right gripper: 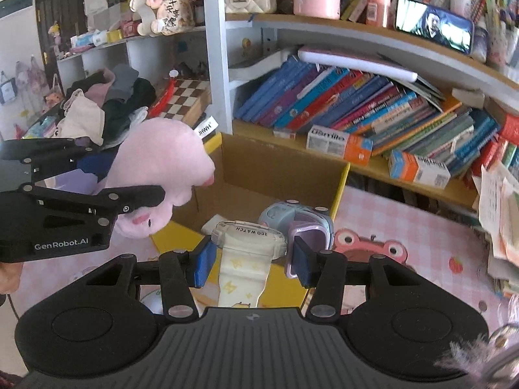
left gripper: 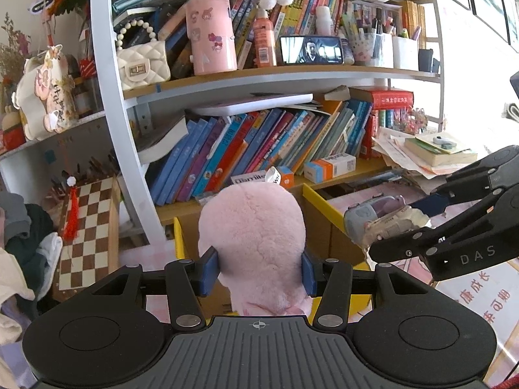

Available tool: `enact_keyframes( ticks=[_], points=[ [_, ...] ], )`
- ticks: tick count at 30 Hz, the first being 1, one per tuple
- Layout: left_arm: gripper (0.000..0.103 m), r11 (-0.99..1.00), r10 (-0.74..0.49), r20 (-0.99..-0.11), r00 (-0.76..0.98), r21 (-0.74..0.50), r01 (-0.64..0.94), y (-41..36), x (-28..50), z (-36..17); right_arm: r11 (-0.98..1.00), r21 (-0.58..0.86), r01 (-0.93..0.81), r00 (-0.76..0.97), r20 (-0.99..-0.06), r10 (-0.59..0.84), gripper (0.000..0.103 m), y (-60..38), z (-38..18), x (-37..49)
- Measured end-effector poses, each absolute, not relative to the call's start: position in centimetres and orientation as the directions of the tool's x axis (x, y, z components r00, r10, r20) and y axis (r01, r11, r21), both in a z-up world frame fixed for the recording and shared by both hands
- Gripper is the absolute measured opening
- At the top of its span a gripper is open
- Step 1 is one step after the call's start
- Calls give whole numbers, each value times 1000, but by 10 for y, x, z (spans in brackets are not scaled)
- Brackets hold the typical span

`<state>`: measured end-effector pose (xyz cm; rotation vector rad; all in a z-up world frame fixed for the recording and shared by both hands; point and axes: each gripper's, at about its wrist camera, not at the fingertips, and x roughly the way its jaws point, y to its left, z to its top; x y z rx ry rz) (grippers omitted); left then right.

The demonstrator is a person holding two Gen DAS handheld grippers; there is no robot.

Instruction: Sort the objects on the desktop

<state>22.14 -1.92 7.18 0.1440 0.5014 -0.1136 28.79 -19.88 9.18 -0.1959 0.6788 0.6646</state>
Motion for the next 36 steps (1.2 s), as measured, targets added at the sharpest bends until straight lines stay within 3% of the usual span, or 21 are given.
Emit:
enact_keyframes(
  ticks=[16,18,20,22,24,26,28,33,36],
  points=[
    [49,987,-68,-515,854,91,134,-14,200,63,768,102,-633,396,-809,434,46,-191,8,256],
    [49,987,-65,-518,853,90,130,-14,200,62,775,105,-623,389,-818,423,44,-193,1,256],
    [49,988,-64,-518,853,90,129,-13,199,62,778,114,-618,382,-822,423,35,-196,-2,255],
    [49,988,-64,-518,853,89,128,-13,199,62,779,124,-615,372,-825,425,35,-198,-4,255],
    [49,988,-65,-520,852,88,129,-14,199,61,782,121,-611,369,-831,417,36,-199,-5,254],
    [49,988,-68,-519,852,84,130,-14,198,60,785,123,-608,361,-837,411,54,-200,-5,251],
    [49,988,-69,-520,851,81,130,-15,198,60,779,136,-611,344,-842,417,58,-201,-7,247],
    [49,989,-67,-525,848,77,126,-13,196,58,768,144,-624,314,-854,415,59,-202,-8,240],
    [49,989,-66,-527,847,75,124,-13,194,57,783,128,-609,328,-858,396,52,-203,-7,238]
  ],
)
